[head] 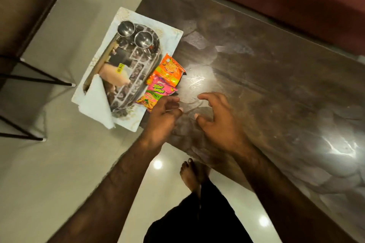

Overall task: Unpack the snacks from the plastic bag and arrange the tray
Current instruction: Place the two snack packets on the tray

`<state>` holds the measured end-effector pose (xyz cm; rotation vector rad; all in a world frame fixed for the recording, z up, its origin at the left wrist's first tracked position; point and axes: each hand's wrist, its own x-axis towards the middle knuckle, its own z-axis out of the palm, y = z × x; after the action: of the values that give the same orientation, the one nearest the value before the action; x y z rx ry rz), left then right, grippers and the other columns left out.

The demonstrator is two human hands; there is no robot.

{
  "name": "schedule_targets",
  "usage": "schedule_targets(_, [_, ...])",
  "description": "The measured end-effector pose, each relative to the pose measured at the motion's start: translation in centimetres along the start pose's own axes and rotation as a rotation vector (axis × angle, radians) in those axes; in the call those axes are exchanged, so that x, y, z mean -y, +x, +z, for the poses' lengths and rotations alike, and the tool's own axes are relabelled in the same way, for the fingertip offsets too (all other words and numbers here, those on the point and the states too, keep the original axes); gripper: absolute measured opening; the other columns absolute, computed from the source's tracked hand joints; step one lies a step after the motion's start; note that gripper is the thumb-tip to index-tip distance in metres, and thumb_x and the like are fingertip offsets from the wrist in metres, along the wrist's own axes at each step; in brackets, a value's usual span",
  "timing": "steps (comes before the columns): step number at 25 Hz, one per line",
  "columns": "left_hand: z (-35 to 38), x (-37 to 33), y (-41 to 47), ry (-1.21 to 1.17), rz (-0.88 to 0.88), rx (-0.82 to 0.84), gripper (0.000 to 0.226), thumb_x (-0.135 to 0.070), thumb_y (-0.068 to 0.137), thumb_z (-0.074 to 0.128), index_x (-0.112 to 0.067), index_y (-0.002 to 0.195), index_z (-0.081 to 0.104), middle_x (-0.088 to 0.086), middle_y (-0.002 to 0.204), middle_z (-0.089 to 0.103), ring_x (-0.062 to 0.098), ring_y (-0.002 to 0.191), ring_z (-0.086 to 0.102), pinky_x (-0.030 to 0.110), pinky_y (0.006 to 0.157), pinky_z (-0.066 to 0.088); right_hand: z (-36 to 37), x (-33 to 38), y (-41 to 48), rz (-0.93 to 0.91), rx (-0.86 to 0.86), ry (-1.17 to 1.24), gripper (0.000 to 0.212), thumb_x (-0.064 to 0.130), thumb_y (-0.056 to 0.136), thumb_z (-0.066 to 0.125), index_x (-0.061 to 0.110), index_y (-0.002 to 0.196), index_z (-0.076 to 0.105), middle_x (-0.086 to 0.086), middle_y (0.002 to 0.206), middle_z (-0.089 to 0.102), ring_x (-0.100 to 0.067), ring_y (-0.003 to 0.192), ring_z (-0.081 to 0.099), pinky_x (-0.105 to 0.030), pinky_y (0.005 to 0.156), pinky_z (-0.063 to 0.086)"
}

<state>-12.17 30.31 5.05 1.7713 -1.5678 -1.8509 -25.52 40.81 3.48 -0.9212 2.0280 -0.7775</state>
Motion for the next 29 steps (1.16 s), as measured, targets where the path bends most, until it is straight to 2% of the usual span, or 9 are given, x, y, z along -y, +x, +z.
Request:
schedule_targets(4, [-3.4, -0.1, 1.8, -0.006, -0.036, -0.063, 0.022, -0.005, 0.096, 0.061, -0.018, 0.114, 0.063, 0.0, 0.104, 0.062, 0.019, 0.094, 0.063, 0.043, 0.086, 0.055, 3.2, 1.5, 3.1, 0.095, 0.069, 0.062, 0.05, 0.03, 0.09, 0.069, 0.036, 0.138, 0.055, 0.007, 0.139, 0.052, -0.014, 0.114, 0.063, -0.042, 0.103, 0.054])
schedule_targets(9, [-5.9, 0.5, 5.2, 0.065, -0.069, -0.104, 0.023, -0.006, 0.094, 0.062, -0.016, 0.115, 0.06, 0.003, 0.11, 0.063, 0.011, 0.087, 0.061, 0.025, 0.071, 0.048, 7.7, 1.8, 7.3, 0.23, 0.142, 0.197, 0.059, 0.027, 0.086, 0.071, 0.032, 0.14, 0.048, 0.011, 0.119, 0.056, -0.015, 0.105, 0.063, -0.044, 0.101, 0.055])
schedule_targets(13, [-7.1, 2.0, 9.0, 0.329, -0.115, -0.05, 0.036, -0.014, 0.091, 0.063, -0.015, 0.126, 0.058, 0.01, 0.128, 0.06, 0.025, 0.113, 0.061, 0.037, 0.093, 0.051, 11.4, 1.4, 10.9, 0.452, 0.077, 0.284, 0.07, 0.03, 0.081, 0.077, 0.023, 0.142, 0.043, 0.013, 0.096, 0.059, -0.013, 0.092, 0.065, -0.035, 0.087, 0.055])
schedule_targets(15, [-7.5, 3.1, 10.8, 0.486, -0.094, 0.027, 0.041, -0.017, 0.09, 0.064, -0.014, 0.13, 0.058, 0.01, 0.13, 0.059, 0.029, 0.121, 0.058, 0.043, 0.103, 0.047, 13.2, 0.7, 12.5, 0.573, 0.027, 0.362, 0.063, 0.031, 0.082, 0.081, 0.023, 0.133, 0.046, 0.01, 0.093, 0.059, -0.011, 0.087, 0.063, -0.03, 0.074, 0.051])
schedule_targets(19, [-8.9, 4.0, 13.0, 0.565, -0.059, 0.154, 0.032, -0.015, 0.086, 0.061, -0.02, 0.118, 0.059, -0.003, 0.11, 0.054, 0.028, 0.114, 0.06, 0.04, 0.097, 0.049, 16.4, 1.4, 14.4, 0.718, -0.087, 0.566, 0.047, 0.026, 0.085, 0.084, 0.015, 0.125, 0.063, 0.002, 0.104, 0.074, -0.008, 0.079, 0.07, -0.026, 0.064, 0.051])
schedule_targets(21, [-9.8, 4.1, 13.8, 0.508, -0.057, 0.206, 0.032, -0.01, 0.087, 0.06, -0.025, 0.114, 0.056, -0.009, 0.103, 0.058, 0.024, 0.111, 0.062, 0.04, 0.096, 0.05, 17.8, 2.2, 15.1, 0.682, -0.181, 0.669, 0.035, 0.013, 0.085, 0.084, 0.01, 0.118, 0.073, -0.01, 0.108, 0.08, -0.021, 0.087, 0.079, -0.041, 0.075, 0.064])
schedule_targets(24, [-11.4, 4.2, 15.2, 0.431, -0.087, 0.303, 0.039, -0.008, 0.089, 0.062, -0.022, 0.125, 0.055, -0.009, 0.108, 0.064, 0.017, 0.108, 0.064, 0.033, 0.093, 0.052, 18.5, 3.7, 15.6, 0.737, -0.276, 0.809, 0.034, 0.0, 0.084, 0.082, 0.001, 0.116, 0.074, -0.023, 0.109, 0.078, -0.043, 0.099, 0.077, -0.061, 0.088, 0.062])
schedule_targets(27, [-12.9, 3.5, 15.8, 0.388, -0.051, 0.324, 0.034, -0.014, 0.091, 0.065, -0.023, 0.123, 0.055, -0.009, 0.108, 0.066, 0.013, 0.106, 0.066, 0.02, 0.079, 0.049, 17.5, 4.6, 15.1, 0.805, -0.309, 0.891, 0.041, -0.001, 0.081, 0.084, -0.001, 0.12, 0.07, -0.023, 0.112, 0.078, -0.043, 0.102, 0.077, -0.059, 0.09, 0.062])
schedule_targets(29, [-13.7, 2.7, 16.5, 0.436, 0.063, 0.252, 0.04, -0.022, 0.088, 0.074, -0.02, 0.124, 0.056, -0.003, 0.113, 0.065, 0.014, 0.105, 0.064, 0.025, 0.084, 0.051, 16.4, 5.3, 14.3, 0.776, -0.293, 0.957, 0.041, 0.001, 0.082, 0.083, 0.001, 0.121, 0.069, -0.021, 0.113, 0.079, -0.04, 0.102, 0.078, -0.051, 0.085, 0.065])
